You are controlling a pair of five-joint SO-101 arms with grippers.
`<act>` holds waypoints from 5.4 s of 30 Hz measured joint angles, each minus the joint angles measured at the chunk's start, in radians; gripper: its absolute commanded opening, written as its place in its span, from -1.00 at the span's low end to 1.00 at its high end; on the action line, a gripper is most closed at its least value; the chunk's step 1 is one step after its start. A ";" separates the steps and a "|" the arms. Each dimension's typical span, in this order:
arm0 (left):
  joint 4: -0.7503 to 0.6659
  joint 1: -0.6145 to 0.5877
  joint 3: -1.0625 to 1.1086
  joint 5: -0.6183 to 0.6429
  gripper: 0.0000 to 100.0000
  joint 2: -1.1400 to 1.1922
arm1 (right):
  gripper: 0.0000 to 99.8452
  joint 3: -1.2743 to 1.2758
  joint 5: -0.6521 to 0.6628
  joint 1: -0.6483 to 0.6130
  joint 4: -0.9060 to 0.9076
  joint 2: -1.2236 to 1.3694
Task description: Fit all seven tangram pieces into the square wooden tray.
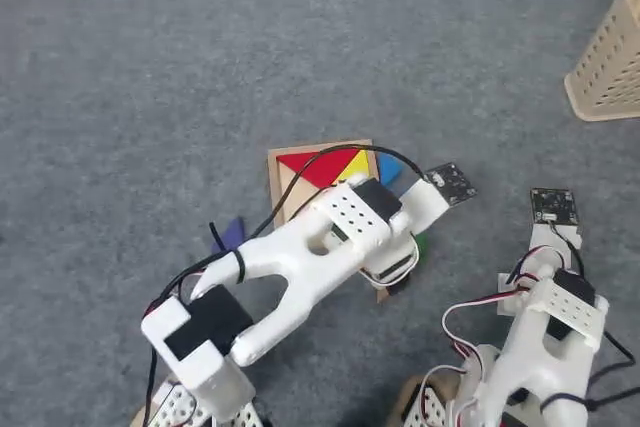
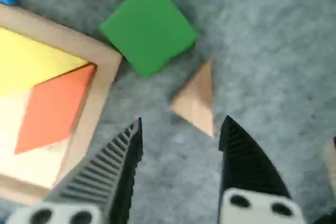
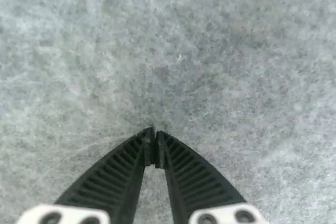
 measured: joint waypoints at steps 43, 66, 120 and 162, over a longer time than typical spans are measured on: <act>0.103 0.055 -0.143 0.000 -0.85 0.233 | -0.99 0.000 0.000 0.000 0.000 0.000; 0.285 -0.307 -0.247 -0.405 -0.98 -0.038 | -0.99 0.000 0.000 0.000 0.000 0.000; 0.183 -0.379 -0.468 -0.977 -0.71 0.270 | -0.99 0.000 0.000 0.000 0.000 0.000; 0.037 -0.396 -0.385 -0.137 -0.98 0.402 | -0.99 0.000 0.008 0.000 0.000 0.000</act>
